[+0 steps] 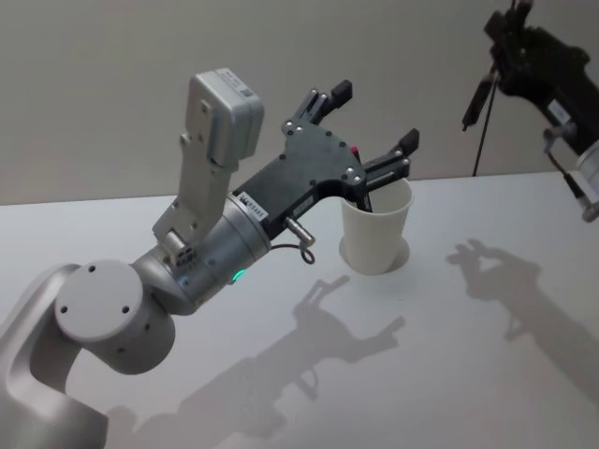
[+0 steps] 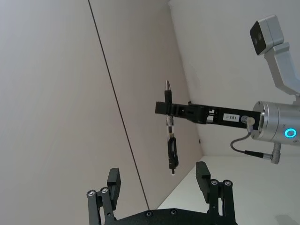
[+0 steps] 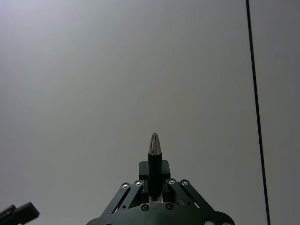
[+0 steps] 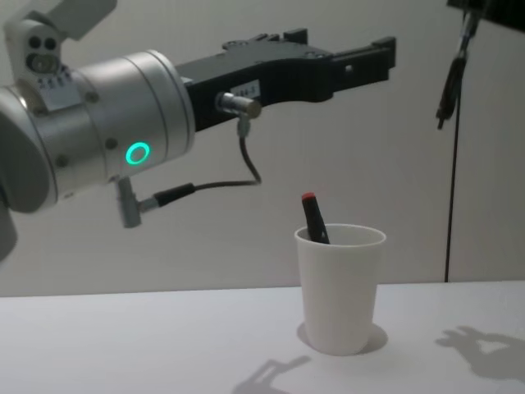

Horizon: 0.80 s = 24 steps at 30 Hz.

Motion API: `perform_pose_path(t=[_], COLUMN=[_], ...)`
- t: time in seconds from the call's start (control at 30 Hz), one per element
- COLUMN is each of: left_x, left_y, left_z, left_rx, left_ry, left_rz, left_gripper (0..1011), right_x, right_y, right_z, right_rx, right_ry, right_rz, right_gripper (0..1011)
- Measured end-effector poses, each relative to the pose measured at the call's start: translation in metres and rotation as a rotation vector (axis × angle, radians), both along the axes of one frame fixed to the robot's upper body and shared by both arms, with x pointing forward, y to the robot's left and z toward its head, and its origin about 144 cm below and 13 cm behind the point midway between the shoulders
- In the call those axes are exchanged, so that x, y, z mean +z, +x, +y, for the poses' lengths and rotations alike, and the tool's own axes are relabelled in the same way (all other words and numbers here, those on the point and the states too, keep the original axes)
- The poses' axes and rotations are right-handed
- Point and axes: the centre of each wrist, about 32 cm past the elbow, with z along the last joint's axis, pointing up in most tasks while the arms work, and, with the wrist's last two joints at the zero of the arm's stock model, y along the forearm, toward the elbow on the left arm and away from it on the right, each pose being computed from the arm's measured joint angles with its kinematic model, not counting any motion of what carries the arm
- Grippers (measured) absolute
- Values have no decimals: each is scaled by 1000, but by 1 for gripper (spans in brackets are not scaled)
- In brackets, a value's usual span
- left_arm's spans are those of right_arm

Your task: Place the pen into the pen holder.

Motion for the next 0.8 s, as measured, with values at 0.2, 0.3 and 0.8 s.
perform_pose_path(t=[0.2, 0.3, 0.8], left_x=[0, 0, 3], left_y=[-4, -6, -18], left_z=[6, 10, 33], left_rx=[46, 78, 267], left_ry=[2, 4, 27], left_rz=[-4, -8, -38], left_gripper=[1001, 1001, 1001], right_x=[-4, -9, -30], right_y=[4, 7, 23], right_z=[6, 12, 39], right_rx=[-7, -4, 35], right_ry=[-96, -144, -268], right_rz=[4, 12, 46], right_gripper=[131, 131, 131])
